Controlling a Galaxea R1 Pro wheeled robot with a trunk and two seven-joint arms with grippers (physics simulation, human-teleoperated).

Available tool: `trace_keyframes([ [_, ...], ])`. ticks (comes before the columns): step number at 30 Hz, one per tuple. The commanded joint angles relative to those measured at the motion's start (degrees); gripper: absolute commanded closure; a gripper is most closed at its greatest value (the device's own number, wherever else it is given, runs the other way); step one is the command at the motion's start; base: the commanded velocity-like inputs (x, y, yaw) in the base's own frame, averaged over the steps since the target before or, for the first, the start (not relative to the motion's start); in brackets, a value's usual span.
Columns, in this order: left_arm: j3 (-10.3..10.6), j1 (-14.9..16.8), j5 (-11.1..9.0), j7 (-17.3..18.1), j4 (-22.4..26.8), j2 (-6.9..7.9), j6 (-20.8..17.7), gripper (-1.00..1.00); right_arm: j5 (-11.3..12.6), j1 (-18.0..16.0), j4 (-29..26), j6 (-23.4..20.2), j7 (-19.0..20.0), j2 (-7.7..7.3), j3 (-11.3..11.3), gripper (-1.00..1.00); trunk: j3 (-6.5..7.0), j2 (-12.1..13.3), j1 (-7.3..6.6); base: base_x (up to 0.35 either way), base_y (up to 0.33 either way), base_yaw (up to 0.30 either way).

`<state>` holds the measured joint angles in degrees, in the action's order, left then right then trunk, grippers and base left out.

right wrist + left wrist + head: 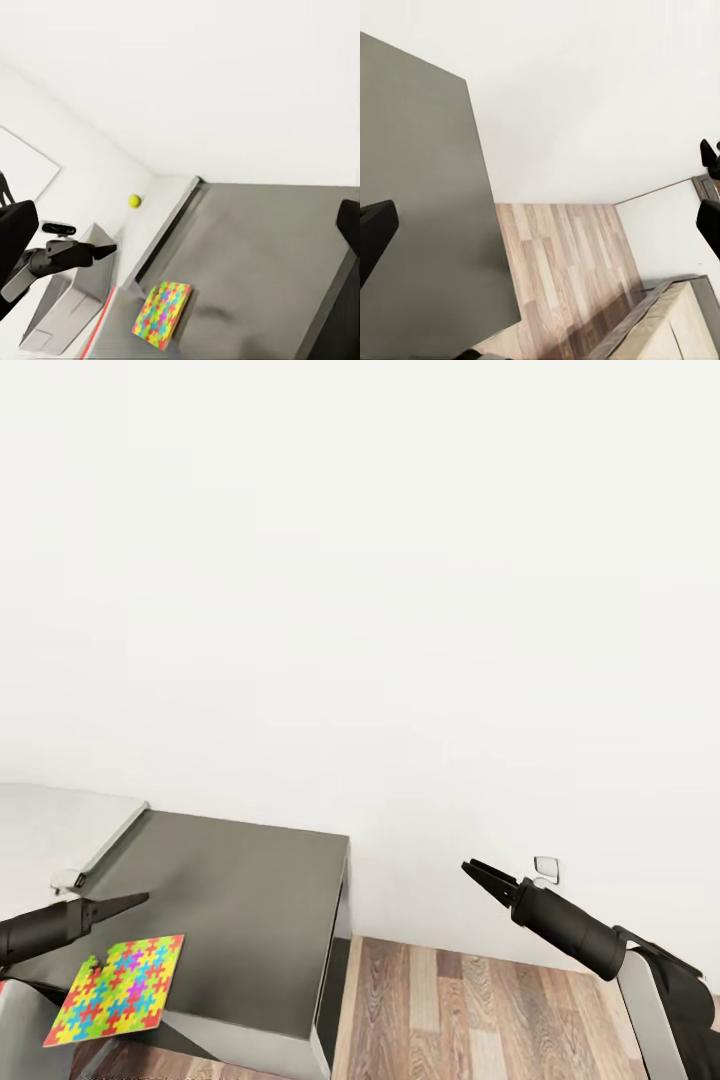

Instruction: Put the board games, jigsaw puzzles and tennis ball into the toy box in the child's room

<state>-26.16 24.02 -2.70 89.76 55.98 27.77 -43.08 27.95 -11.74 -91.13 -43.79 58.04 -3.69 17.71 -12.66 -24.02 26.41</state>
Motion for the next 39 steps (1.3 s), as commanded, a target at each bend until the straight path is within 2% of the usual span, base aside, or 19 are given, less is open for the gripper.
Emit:
trace_keyframes([
  [1,0.00,0.06,0.06,0.24,0.03,0.00,-0.61,-1.00,0.17,0.02,-0.02,-0.33,0.05,-0.01,0.04,-1.00,-0.04,-0.10,0.03,-0.008,0.010,0.210],
  [39,-0.11,-0.02,0.06,0.24,0.45,0.03,-0.51,-1.00,0.26,0.23,-0.10,-0.41,-0.18,0.06,-0.04,-1.00,2.56,-0.10,0.03,-0.022,0.001,0.214],
])
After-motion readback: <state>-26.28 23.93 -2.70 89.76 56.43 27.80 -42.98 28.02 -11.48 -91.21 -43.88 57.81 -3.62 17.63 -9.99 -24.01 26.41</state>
